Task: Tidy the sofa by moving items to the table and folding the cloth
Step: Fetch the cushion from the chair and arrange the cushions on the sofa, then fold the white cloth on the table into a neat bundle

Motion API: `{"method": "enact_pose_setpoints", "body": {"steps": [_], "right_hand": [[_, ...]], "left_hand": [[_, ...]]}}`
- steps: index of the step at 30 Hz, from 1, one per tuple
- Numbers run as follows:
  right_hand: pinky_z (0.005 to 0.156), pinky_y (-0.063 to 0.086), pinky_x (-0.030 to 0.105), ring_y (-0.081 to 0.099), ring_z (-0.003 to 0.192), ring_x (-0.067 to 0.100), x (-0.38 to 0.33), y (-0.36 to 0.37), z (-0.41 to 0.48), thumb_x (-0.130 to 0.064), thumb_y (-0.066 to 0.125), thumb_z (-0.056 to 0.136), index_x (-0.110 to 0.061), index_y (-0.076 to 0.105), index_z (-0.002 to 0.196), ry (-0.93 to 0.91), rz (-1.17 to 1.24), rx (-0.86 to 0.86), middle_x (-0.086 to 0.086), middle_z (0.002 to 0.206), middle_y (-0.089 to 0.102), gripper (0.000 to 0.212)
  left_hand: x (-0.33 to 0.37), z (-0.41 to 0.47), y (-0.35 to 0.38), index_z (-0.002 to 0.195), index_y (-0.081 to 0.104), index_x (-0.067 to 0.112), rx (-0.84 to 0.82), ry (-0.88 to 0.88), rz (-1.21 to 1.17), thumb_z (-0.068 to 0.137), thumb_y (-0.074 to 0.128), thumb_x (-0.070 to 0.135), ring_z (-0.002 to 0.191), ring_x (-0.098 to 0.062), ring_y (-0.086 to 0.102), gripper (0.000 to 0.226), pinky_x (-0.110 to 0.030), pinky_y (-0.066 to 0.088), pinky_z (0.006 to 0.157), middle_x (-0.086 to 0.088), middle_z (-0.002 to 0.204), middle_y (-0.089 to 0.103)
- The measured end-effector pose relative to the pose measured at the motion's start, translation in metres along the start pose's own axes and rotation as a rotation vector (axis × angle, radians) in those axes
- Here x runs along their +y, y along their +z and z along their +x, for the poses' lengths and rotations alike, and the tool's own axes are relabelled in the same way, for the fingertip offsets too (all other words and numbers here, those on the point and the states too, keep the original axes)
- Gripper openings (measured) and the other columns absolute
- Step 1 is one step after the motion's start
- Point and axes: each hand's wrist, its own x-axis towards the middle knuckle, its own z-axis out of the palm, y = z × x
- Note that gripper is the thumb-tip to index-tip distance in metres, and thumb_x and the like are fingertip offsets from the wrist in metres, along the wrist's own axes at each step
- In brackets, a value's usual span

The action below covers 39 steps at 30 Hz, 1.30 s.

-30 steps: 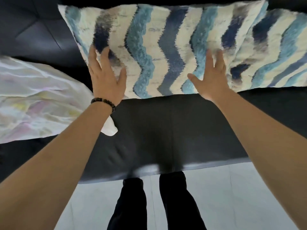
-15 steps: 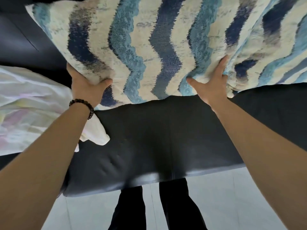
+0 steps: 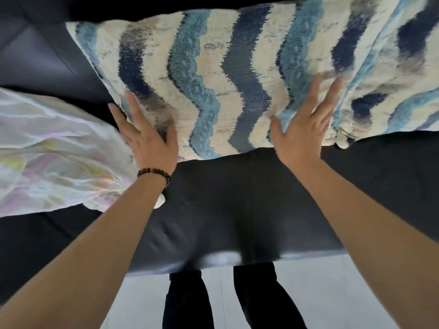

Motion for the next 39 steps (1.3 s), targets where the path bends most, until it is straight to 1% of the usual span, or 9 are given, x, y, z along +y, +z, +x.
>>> {"method": "enact_pose_setpoints", "body": {"steps": [4,11,22,26,28,31,34,36,39], "right_hand": [[0.115,0.015,0.065,0.001,0.145,0.055,-0.031,0.009,0.006,-0.048,0.048,0.094,-0.020,0.009,0.158,-0.409,-0.204,0.001,0.035,0.158,0.001,0.079],[0.119,0.007,0.061,-0.005,0.147,0.052,-0.068,0.035,-0.013,-0.044,0.047,0.093,-0.016,0.002,0.159,-0.213,-0.143,0.011,0.029,0.161,-0.006,0.084],[0.118,0.015,0.060,0.002,0.149,0.047,-0.275,0.170,-0.156,-0.048,0.049,0.097,-0.008,0.009,0.157,-0.657,0.015,-0.213,0.030,0.160,-0.002,0.082],[0.119,0.015,0.057,-0.001,0.151,0.041,-0.348,0.227,-0.204,-0.060,0.049,0.093,-0.019,-0.005,0.158,-0.646,0.137,-0.428,0.020,0.163,-0.011,0.093],[0.115,0.028,0.055,0.018,0.147,0.040,-0.359,0.249,-0.223,-0.064,0.052,0.090,-0.019,-0.010,0.157,-0.606,0.133,-0.598,0.016,0.163,0.008,0.102],[0.089,0.048,0.045,0.055,0.110,0.033,-0.348,0.259,-0.244,-0.059,0.056,0.089,-0.018,0.006,0.158,-0.596,0.024,-0.615,0.013,0.127,0.055,0.095],[0.086,0.051,0.044,0.063,0.100,0.028,-0.327,0.246,-0.254,-0.055,0.053,0.092,-0.028,0.022,0.154,-0.508,0.078,-0.767,0.005,0.112,0.066,0.074],[0.086,0.052,0.042,0.064,0.099,0.026,-0.307,0.231,-0.257,-0.052,0.052,0.094,-0.029,0.037,0.146,-0.510,0.052,-0.824,0.001,0.109,0.068,0.059],[0.081,0.052,0.037,0.065,0.091,0.023,-0.267,0.207,-0.255,-0.053,0.052,0.093,-0.030,0.049,0.130,-0.470,0.006,-0.854,-0.003,0.100,0.068,0.044]], "left_hand": [[-0.017,0.018,-0.006,0.155,0.017,0.015,-0.056,0.331,0.273,0.093,0.050,0.036,0.146,-0.047,0.008,0.073,-0.052,0.013,0.119,-0.033,0.156,0.005],[-0.057,0.029,-0.031,0.155,0.018,0.026,-0.155,0.408,0.397,0.102,0.032,0.048,0.148,-0.040,0.008,0.060,-0.054,0.016,0.117,-0.022,0.160,0.008],[-0.334,0.036,-0.201,0.154,-0.007,0.034,-0.290,-0.067,0.709,0.092,0.035,0.064,0.149,-0.032,-0.010,0.081,-0.061,0.003,0.115,-0.007,0.162,-0.014],[-0.401,0.002,-0.243,0.156,0.007,0.027,-0.468,-0.428,0.491,0.087,0.027,0.076,0.135,-0.038,0.036,0.087,-0.052,0.036,0.106,-0.015,0.151,0.037],[-0.408,-0.022,-0.242,0.154,0.020,0.021,-0.344,-0.383,0.434,0.091,0.031,0.069,0.124,-0.041,0.044,0.080,-0.051,0.038,0.101,-0.020,0.137,0.049],[-0.407,-0.033,-0.231,0.151,0.029,0.019,-0.236,-0.277,0.509,0.099,0.039,0.051,0.101,-0.042,0.056,0.062,-0.047,0.039,0.092,-0.024,0.106,0.064],[-0.403,-0.034,-0.229,0.115,0.062,0.009,-0.210,-0.129,0.541,0.096,0.035,0.049,0.082,-0.039,0.057,0.052,-0.046,0.044,0.078,-0.020,0.085,0.064],[-0.395,-0.043,-0.228,0.091,0.063,0.007,-0.164,0.041,0.547,0.092,0.042,0.051,0.089,-0.039,0.052,0.050,-0.046,0.042,0.076,-0.021,0.093,0.058],[-0.373,-0.063,-0.215,0.091,0.059,0.008,-0.254,0.225,0.535,0.092,0.045,0.057,0.130,-0.041,0.039,0.051,-0.052,0.030,0.099,-0.023,0.136,0.048]]}}
